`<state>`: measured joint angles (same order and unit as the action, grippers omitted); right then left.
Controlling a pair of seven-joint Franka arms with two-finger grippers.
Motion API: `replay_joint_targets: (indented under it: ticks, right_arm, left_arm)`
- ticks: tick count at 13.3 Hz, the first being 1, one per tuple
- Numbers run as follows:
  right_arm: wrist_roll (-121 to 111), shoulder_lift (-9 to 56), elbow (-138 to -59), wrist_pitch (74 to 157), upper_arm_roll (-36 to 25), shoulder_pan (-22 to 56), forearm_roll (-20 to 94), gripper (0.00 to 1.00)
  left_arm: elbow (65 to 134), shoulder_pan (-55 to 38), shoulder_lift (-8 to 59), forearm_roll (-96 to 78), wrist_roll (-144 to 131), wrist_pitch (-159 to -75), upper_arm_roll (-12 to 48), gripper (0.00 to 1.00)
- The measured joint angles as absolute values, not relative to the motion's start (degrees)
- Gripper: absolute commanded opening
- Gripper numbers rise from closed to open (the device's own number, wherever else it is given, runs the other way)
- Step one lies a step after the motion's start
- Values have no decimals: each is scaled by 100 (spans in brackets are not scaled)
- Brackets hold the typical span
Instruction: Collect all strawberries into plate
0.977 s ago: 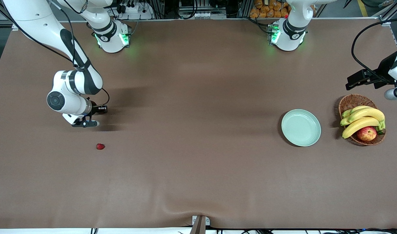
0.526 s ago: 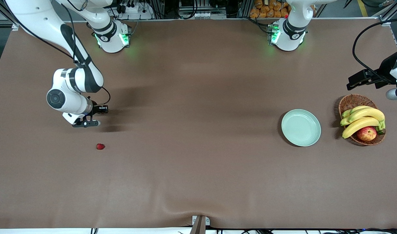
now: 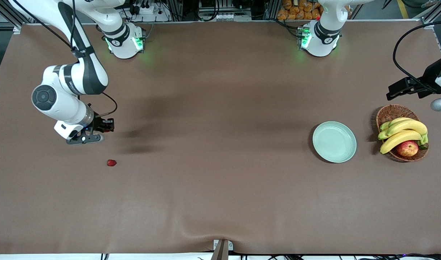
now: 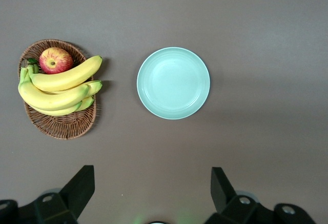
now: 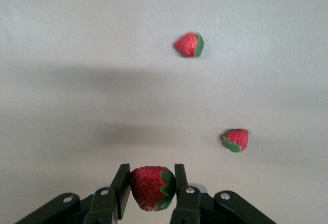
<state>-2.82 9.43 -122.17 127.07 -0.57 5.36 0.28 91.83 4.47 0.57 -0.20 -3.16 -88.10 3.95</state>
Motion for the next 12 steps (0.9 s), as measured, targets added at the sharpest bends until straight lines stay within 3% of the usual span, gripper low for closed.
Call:
replay_joint_targets:
  ticks: [4,9,12]
  right_arm:
    - [-303,936,-11206,11915,-47,803,28,20]
    - [-290,1090,-10509,11888,-9,1862,37,19]
    - [-264,1524,-9957,12091,7,2655,177,17]
  left_arm:
    - [9185,442,64,-20,-316,-8812,403,100]
    - [9186,429,126,-20,-316,-8821,416,100]
    - [9185,423,141,-20,-316,-8863,424,100]
